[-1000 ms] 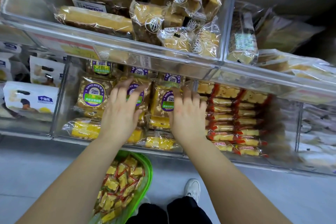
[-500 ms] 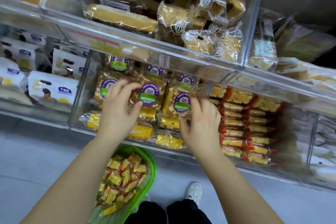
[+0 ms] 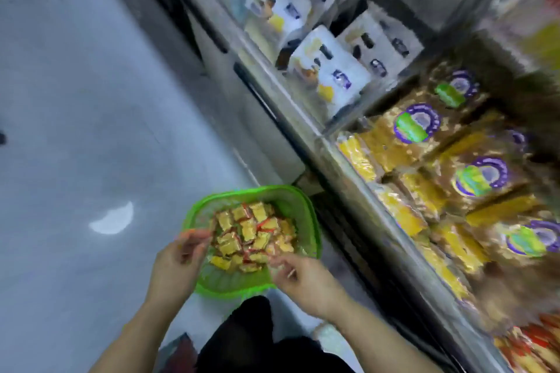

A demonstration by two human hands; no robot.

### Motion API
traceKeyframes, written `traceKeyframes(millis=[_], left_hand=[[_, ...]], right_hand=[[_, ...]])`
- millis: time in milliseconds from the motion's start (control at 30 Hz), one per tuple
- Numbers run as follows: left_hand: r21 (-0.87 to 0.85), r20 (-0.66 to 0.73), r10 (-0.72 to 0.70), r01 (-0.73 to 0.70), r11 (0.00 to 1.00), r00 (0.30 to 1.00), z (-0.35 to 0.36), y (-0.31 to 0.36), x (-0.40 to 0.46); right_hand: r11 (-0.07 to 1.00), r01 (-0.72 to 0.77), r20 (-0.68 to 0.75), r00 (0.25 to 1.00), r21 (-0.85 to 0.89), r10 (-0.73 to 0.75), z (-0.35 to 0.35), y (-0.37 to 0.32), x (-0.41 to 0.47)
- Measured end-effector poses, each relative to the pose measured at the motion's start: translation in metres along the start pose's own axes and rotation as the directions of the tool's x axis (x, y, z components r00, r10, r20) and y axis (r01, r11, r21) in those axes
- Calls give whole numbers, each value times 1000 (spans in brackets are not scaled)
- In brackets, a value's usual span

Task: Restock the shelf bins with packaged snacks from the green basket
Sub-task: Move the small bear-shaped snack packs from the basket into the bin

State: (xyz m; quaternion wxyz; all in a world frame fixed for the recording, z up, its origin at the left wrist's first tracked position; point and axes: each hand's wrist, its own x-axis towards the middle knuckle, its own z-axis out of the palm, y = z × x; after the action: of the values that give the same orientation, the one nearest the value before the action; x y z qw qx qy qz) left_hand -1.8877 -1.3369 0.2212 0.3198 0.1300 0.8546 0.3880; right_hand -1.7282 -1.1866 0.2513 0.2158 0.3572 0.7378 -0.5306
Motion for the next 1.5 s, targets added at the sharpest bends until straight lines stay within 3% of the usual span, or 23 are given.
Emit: traceKeyframes(millis=[100,233,367,533,600,700,733,800,867,933,1033,1100,1167,1233,1367,1500], left_hand=[[65,-27,-167,168,984,986,16,-76,-5],[135,20,-297,292,947,955,61,-166,0],[172,87,-291,274,946,953,118,-245,34],[462,159,-207,112,880,965,177,-323,102],[631,269,-139,-66,773,953,193,-346,129],[834,439,-180,-324,447,880,207,-366,156],[858,450,-213,-353,374,867,211,-370,161],[873,443,-228,-360,330,867,215,-372,172],[872,407,-218,-307,381,887,213,-369,181],[829,334,-220,-174,532,917,205,-364,190],[572,237,-276,95,815,932,197,-356,200],[352,240,-281,187,917,929,199,-358,204],[271,271,-290,216,938,918,207,-365,204],[223,304,-310,249,943,901,215,-372,203],[69,463,-334,343,937,821,220,-376,203],[201,420,-392,338,920,818,217,-381,201]], right_hand=[[979,-124,156,976,-163,150,34,55,53],[829,-110,249,925,-548,288,68,135,128],[796,-85,228,935,-600,272,98,200,212],[769,-74,157,962,-634,222,125,260,303],[770,6,217,961,-638,172,142,274,329],[755,130,346,928,-642,135,173,286,354],[728,172,377,917,-664,127,184,288,360],[640,260,398,914,-723,79,199,291,369],[603,303,401,916,-738,30,203,290,376],[630,294,400,916,-719,30,192,284,382],[793,144,383,916,-592,119,153,277,386],[938,-13,312,941,-345,127,130,279,386],[987,-159,220,963,-18,159,122,285,387],[950,-269,193,952,158,237,130,289,390],[918,-362,232,918,163,321,161,289,388],[893,-400,225,907,204,355,175,291,384]])
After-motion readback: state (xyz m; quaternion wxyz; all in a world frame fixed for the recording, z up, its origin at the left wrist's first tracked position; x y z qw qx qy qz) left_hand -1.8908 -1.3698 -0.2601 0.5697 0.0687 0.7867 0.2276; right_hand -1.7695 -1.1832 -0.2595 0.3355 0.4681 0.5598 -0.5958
